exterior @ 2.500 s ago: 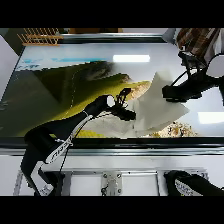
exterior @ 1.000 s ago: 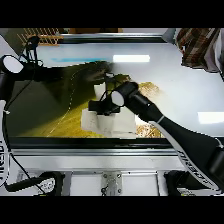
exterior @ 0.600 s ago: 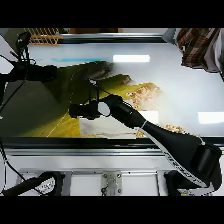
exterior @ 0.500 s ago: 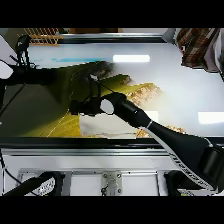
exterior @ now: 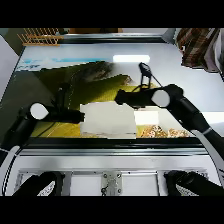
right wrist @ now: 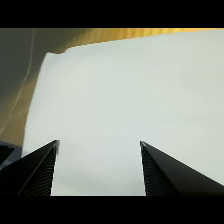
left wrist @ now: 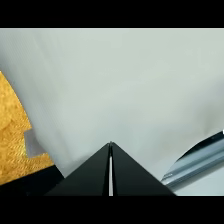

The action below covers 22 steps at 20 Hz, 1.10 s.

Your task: Fold the clothes and pants, and hang the long-sleeved shirts on hangers.

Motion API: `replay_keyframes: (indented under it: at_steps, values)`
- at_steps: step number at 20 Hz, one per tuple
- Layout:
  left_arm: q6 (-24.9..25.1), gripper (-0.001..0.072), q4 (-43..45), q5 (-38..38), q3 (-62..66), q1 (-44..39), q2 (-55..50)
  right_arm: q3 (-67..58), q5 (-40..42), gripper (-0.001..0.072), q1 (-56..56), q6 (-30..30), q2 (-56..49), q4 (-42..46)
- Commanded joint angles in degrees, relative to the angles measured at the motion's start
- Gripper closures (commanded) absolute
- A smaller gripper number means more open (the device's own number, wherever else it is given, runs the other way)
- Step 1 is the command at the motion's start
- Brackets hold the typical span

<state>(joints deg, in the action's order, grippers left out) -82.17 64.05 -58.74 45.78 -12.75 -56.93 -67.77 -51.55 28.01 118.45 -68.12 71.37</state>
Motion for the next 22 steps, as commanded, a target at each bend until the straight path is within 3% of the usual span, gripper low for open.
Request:
replay_keyframes:
  at_steps: [1,7,11,14,15,18,22]
  values:
    - [-0.1,0.0695,-0.6,2.1,-9.9,-2.3,1.1,9.5,-1.5,0.0152,-7.8,-0.2,8.3,0.4]
    - [-0.1,0.0695,-2.2,6.7,-20.1,-1.2,1.1,16.1,-1.5,0.0152,-11.3,-0.2,11.1,0.4]
    - [-0.2,0.0696,-2.1,5.3,-16.8,-1.2,1.1,16.1,-3.4,0.0151,-13.1,-1.7,10.3,0.4]
    - [-0.2,0.0696,-2.2,-0.9,-9.5,-1.2,1.6,17.3,-8.5,0.0145,-19.0,-10.1,9.6,-1.9]
    - [-0.1,0.0696,-2.2,-2.3,-7.3,-1.2,2.7,18.4,-9.2,0.0078,-21.4,-14.2,9.2,-5.0]
    - [-0.5,0.0696,-2.3,-2.9,-1.7,-1.5,9.0,23.5,-8.4,-0.0008,-27.7,-25.8,6.8,-15.6]
    - [-5.3,0.0696,-2.3,-1.3,2.0,-1.4,16.8,27.2,-3.0,-0.0008,-29.2,-38.4,-2.9,-25.8]
